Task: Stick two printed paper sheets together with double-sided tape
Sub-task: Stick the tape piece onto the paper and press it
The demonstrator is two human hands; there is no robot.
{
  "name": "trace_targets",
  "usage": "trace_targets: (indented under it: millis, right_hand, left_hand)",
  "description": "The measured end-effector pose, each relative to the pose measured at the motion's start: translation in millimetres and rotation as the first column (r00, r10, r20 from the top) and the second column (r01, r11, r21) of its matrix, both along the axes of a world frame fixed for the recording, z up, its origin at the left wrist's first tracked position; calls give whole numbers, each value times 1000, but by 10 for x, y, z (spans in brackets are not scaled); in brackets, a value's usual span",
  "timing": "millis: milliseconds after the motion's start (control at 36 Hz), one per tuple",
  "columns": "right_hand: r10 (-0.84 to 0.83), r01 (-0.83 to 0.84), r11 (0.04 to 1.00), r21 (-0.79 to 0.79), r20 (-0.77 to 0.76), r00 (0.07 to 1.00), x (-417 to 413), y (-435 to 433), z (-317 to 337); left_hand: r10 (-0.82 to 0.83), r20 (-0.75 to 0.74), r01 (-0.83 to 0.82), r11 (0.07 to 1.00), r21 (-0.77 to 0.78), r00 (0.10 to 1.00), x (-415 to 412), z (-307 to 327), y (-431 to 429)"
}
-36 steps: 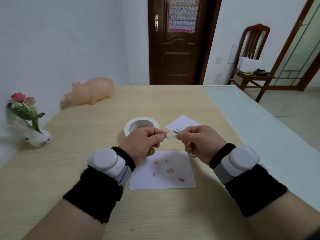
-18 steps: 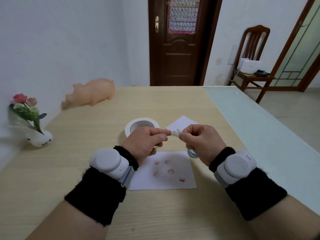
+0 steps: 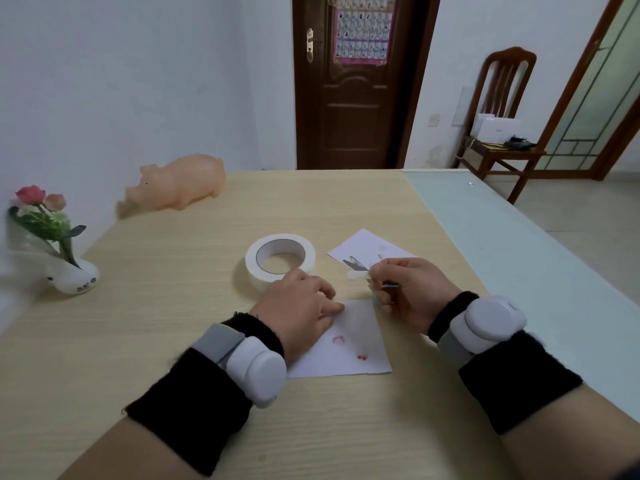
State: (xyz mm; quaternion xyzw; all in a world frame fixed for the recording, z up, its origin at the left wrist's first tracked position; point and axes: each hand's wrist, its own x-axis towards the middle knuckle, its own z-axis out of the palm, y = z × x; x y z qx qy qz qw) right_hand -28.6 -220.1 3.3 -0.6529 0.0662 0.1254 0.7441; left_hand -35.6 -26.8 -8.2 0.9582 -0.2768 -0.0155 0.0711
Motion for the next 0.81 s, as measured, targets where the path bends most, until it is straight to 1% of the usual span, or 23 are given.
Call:
trace_targets:
  millis: [306, 417, 556, 667, 806]
  right_hand:
    - [45, -56, 991, -123, -93, 995, -12, 21, 13]
    - [27, -39, 992, -116, -102, 994, -11, 40, 15]
    - [-2, -7, 994, -110, -77, 997, 5, 8, 31]
    - [-24, 12, 993, -120, -94, 995, 2, -25, 46]
    - [23, -49, 979, -200, -133, 991, -27, 20, 32]
  left_hand:
    - [-55, -16, 56, 997, 59, 998, -6, 52, 198]
    - [-52, -24, 53, 998, 36, 998, -58, 42, 126]
    - [-70, -53, 73, 996, 48, 996, -99, 18, 88]
    - [-92, -58, 95, 994, 51, 994, -81, 20, 130]
    - [-102, -91, 108, 992, 62, 991, -72, 31, 180]
